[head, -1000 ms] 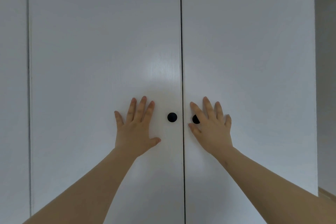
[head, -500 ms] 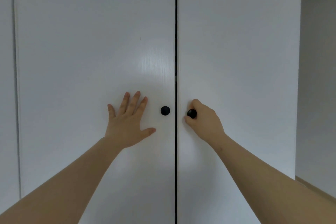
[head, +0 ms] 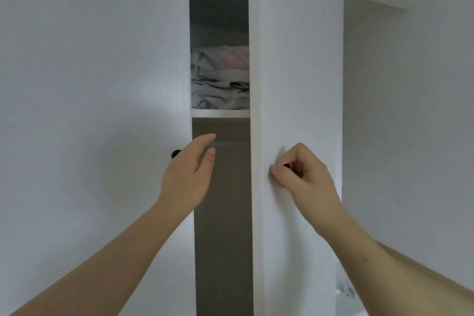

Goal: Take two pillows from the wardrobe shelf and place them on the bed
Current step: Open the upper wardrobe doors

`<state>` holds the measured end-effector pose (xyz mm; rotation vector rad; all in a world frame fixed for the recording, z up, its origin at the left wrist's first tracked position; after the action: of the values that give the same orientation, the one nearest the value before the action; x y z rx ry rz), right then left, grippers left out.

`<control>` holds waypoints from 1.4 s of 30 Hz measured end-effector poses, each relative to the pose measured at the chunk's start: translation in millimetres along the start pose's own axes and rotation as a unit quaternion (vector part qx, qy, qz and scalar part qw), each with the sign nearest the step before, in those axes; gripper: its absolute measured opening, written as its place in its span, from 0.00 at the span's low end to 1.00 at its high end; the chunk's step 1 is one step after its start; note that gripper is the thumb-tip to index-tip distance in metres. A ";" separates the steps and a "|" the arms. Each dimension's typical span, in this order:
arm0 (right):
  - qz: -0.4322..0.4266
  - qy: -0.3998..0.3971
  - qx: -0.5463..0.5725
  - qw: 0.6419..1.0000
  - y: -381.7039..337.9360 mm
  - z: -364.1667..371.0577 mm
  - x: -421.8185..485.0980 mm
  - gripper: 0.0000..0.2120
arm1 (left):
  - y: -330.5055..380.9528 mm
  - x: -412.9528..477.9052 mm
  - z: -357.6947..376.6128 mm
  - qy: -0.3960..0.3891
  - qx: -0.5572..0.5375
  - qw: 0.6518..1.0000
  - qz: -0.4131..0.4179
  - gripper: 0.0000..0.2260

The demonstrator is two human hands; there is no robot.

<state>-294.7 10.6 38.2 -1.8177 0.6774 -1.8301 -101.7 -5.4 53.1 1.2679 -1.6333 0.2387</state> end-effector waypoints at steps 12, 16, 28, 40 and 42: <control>0.025 0.049 -0.017 0.998 -37.3 -88.7 -28.3 0.09 | 126.6 -48.3 71.8 -0.069 -0.171 0.968 0.172 0.24; 0.030 0.065 -0.051 0.996 -55.7 -128.7 -47.9 0.09 | 162.5 -67.5 99.8 -0.139 -0.209 0.940 0.231 0.23; 0.082 0.216 -0.077 0.970 -62.7 -239.7 -71.2 0.10 | 263.4 -100.1 177.5 -0.218 -0.225 0.895 0.318 0.24; 0.144 0.343 0.036 0.928 -44.0 -305.6 -77.4 0.11 | 319.0 -101.7 225.2 -0.221 -0.193 0.913 0.285 0.27; 0.157 0.340 0.050 0.926 -42.6 -309.7 -75.3 0.12 | 322.1 -103.0 231.0 -0.227 -0.193 0.912 0.283 0.28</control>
<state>-602.9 97.1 7.5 -0.9052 1.0209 -2.2033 -503.9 41.8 -8.5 0.5420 -2.2977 -0.0423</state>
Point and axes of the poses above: each hand's wrist, its own x-axis towards the middle knuckle, its own z-axis out of the palm, y = z × x, the point moved 7 cm from there along x, towards the middle knuckle, and after that the axes turned 14 degrees about x, right-handed, at the moved point
